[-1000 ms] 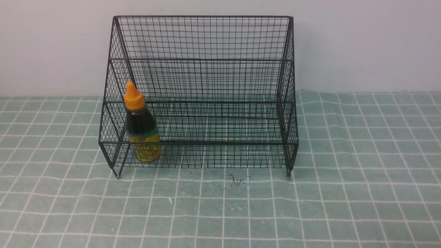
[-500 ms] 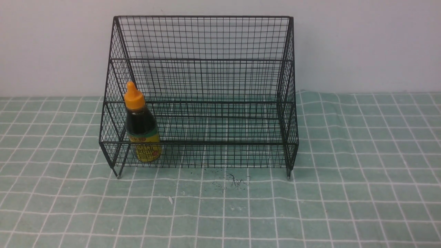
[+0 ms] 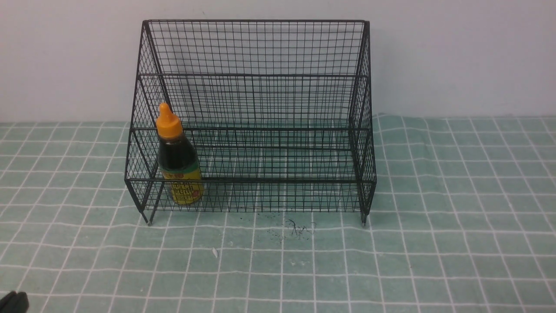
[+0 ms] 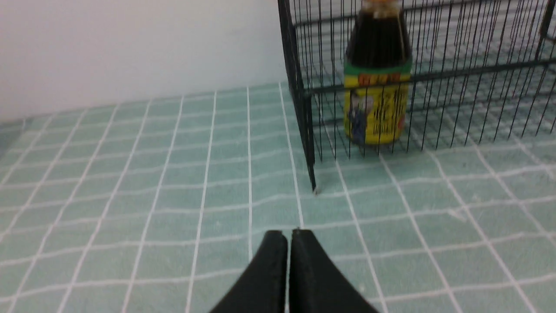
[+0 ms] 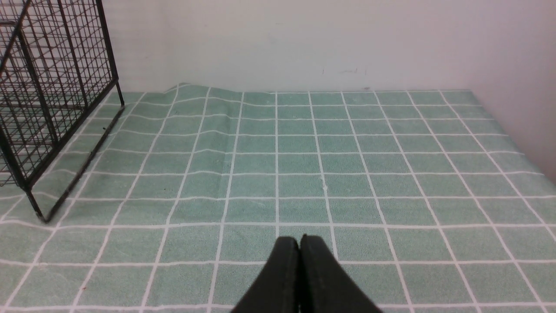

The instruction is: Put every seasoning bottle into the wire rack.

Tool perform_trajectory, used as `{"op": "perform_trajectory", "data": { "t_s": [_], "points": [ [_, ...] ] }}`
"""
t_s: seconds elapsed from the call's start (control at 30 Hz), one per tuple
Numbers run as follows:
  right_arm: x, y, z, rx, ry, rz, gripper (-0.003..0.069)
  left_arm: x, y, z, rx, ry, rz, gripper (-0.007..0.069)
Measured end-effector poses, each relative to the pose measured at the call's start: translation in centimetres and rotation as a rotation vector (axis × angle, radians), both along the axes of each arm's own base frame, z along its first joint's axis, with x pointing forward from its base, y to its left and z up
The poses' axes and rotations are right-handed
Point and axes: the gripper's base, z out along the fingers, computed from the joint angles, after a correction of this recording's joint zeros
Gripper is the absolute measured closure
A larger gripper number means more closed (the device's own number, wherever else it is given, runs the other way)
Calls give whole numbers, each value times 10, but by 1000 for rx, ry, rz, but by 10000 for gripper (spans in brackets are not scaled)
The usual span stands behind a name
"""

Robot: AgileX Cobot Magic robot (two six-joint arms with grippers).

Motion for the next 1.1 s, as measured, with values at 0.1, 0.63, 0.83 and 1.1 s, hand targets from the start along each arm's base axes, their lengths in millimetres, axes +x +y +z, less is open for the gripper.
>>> {"op": "perform_trajectory", "data": {
  "t_s": [0.1,0.63,0.83,1.1],
  "points": [
    [0,0,0,0,0,0,673,1,0,-18,8,53,-1,631],
    [0,0,0,0,0,0,673,1,0,-20,10,58,-1,631],
    [0,0,0,0,1,0,673,1,0,-20,9,59,-1,631],
    [0,0,0,0,1,0,673,1,0,-20,9,59,-1,631]
  ]
}}
